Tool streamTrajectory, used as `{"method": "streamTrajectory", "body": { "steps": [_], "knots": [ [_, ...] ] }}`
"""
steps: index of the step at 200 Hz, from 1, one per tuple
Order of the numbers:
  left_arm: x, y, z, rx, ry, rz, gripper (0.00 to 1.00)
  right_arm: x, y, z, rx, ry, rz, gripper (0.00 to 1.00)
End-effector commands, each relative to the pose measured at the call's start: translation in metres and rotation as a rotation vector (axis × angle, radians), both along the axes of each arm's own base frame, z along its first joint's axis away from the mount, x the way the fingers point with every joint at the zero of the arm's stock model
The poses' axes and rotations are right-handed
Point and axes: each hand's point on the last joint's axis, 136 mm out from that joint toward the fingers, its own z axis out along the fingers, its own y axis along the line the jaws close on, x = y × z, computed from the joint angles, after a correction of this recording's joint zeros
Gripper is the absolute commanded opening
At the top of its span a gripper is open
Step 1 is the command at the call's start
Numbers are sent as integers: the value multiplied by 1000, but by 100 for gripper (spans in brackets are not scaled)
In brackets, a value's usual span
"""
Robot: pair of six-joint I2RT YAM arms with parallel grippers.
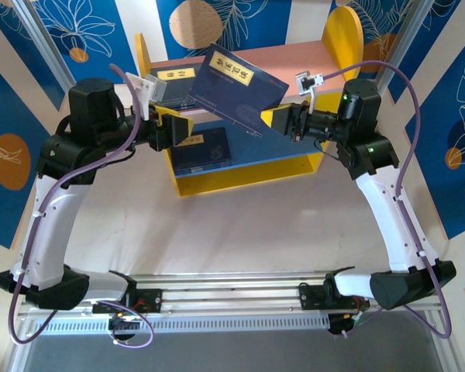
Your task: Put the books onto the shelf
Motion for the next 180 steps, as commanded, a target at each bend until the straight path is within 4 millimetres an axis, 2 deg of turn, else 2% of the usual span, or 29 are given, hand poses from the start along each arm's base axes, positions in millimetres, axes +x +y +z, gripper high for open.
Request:
{"method": "streamTrajectory", "body": {
  "steps": [1, 92, 137, 180],
  "knots": [
    [-10, 3, 13, -25, -9, -38, 54, -25, 0, 10, -1, -73, 71, 4],
    [4, 7, 14, -34, 10, -31, 58, -48, 13, 7, 22, -83, 245, 4],
    [2, 2, 18, -59, 26, -80, 59, -48, 20, 4, 20, -64, 308, 4],
    [-4, -3, 26, -98, 23, -137, 55, -44, 31, 2, -1, -51, 332, 4]
  ]
}}
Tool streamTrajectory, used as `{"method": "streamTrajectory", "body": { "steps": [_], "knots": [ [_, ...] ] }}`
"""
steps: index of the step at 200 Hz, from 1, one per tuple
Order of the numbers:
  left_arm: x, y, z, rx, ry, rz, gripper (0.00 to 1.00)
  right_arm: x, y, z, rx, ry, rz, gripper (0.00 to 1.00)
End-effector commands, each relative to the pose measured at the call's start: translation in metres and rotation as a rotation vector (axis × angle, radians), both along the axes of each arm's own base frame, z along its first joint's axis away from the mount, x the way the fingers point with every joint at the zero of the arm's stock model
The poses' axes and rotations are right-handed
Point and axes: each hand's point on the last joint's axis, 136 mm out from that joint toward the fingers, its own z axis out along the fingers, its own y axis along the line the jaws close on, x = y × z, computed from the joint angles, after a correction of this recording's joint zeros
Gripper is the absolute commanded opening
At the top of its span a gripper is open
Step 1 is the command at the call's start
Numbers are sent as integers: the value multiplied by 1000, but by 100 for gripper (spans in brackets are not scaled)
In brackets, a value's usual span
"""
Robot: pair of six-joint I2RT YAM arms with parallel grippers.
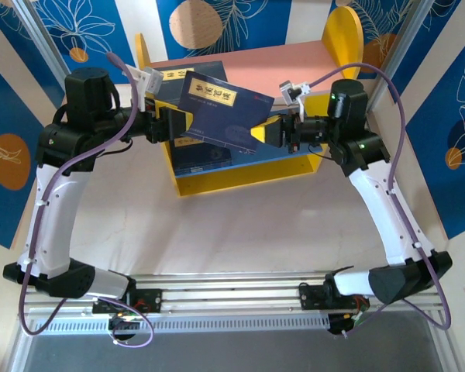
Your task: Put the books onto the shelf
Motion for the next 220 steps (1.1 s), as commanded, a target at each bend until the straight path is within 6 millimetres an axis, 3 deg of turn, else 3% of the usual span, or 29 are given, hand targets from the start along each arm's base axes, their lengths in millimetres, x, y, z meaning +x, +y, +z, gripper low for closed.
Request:
{"method": "streamTrajectory", "body": {
  "steps": [1, 23, 73, 107, 117, 133, 189, 220],
  "knots": [
    [-10, -2, 17, -48, -24, -56, 55, -10, 4, 13, 6, -51, 48, 4],
    [-11, -2, 21, -58, -31, -64, 48, -7, 7, 12, -1, -46, 46, 4],
    [-12, -4, 24, -79, -41, -79, 21, 2, 10, 9, -24, -27, 22, 5],
    [-15, -8, 39, -165, -55, -108, 8, 11, 11, 12, -25, -18, -16, 16],
    [-16, -9, 44, -190, -60, -111, 0, 12, 11, 16, -15, -20, -18, 20],
    [-20, -7, 52, -212, -94, -105, 0, 14, 13, 24, 4, -27, -21, 27],
    [-19, 15, 71, -251, -177, 50, 0, 35, 16, 43, 37, -18, -110, 68],
    [-17, 26, 87, -281, -227, 114, 0, 50, 19, 50, 55, 18, -157, 74]
  ]
}}
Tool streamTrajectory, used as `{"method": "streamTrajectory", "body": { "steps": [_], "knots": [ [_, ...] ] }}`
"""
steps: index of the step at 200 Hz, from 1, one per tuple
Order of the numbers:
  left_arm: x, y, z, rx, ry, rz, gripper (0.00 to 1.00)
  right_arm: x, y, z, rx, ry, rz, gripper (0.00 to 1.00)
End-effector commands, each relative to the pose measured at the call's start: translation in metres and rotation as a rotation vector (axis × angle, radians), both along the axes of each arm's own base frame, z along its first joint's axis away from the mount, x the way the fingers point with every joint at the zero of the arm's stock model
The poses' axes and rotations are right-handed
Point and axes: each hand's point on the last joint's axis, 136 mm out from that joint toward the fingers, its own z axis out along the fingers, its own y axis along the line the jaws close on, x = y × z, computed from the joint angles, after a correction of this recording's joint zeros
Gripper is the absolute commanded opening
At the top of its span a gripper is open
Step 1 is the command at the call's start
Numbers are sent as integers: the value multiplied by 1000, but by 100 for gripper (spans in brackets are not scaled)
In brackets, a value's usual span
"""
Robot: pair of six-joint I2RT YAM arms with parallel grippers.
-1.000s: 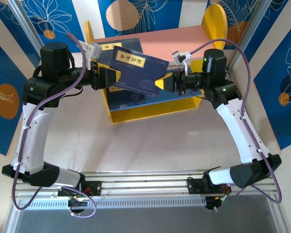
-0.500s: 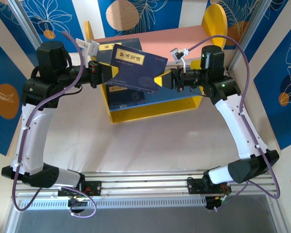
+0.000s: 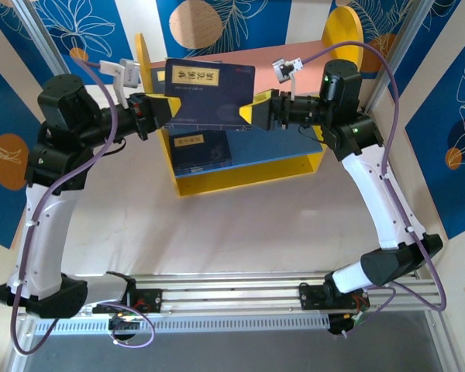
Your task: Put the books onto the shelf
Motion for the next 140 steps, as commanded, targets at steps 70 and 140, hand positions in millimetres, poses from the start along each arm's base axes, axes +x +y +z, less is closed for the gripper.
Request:
{"method": "streamTrajectory", "body": {
  "steps": [70, 140],
  "knots": [
    [8, 23, 53, -139, -149, 125, 0, 21, 21, 27, 34, 43, -36, 69],
    [22, 27, 51, -185, -153, 165, 0, 21, 30, 37, 58, 35, -23, 25]
  ]
}}
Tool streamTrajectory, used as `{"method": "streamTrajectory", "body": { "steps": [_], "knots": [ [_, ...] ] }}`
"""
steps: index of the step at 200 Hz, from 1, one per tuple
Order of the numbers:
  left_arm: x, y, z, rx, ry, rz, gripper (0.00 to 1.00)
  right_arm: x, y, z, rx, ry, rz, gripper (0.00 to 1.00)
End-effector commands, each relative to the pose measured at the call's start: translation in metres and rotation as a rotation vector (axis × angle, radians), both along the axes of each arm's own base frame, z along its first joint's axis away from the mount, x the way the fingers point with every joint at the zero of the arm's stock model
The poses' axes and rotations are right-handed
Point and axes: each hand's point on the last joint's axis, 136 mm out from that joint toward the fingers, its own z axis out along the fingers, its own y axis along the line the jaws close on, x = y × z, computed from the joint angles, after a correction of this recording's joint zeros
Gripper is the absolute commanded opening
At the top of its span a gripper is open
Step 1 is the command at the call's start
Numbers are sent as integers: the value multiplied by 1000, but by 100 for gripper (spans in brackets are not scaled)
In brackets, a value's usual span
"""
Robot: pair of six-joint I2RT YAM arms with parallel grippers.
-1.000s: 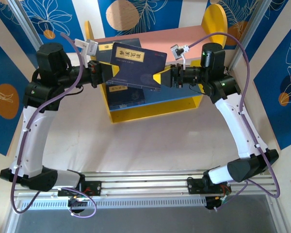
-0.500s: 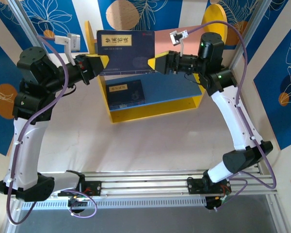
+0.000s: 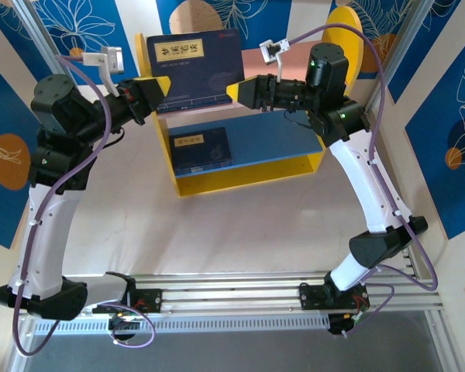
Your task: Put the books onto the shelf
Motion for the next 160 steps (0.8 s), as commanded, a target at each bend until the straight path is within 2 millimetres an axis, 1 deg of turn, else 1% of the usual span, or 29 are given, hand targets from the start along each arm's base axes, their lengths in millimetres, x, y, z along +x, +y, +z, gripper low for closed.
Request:
{"method": "streamTrajectory", "body": {
  "steps": [1, 13, 44, 84, 111, 115, 125, 140, 152, 160],
  "knots": [
    [-6, 10, 27, -54, -98, 31, 0, -1, 2, 10, 17, -10, -1, 24],
    [-5, 10, 25, -56, -93, 32, 0, -1, 2, 11, 18, -11, 0, 18],
    [-3, 10, 21, -47, -89, 39, 0, -1, 1, 13, 13, -21, -6, 10],
    [-3, 12, 18, -37, -88, 54, 0, 0, 1, 14, 9, -31, -7, 7],
    [-1, 16, 12, -39, -84, 80, 0, 2, 0, 14, 8, -44, -27, 7],
    [0, 16, 11, -36, -81, 84, 2, 3, 0, 13, 7, -42, -29, 6],
    [0, 16, 10, -25, -81, 89, 11, 3, 0, 13, 4, -46, -29, 6],
    [-2, 18, 9, -17, -82, 96, 20, 3, 0, 12, -3, -47, -32, 6],
    [-3, 20, 9, -18, -80, 106, 26, 5, -1, 10, -8, -48, -38, 6],
    [-2, 22, 7, -14, -79, 121, 29, 6, -2, 9, -12, -49, -47, 6]
  ]
}}
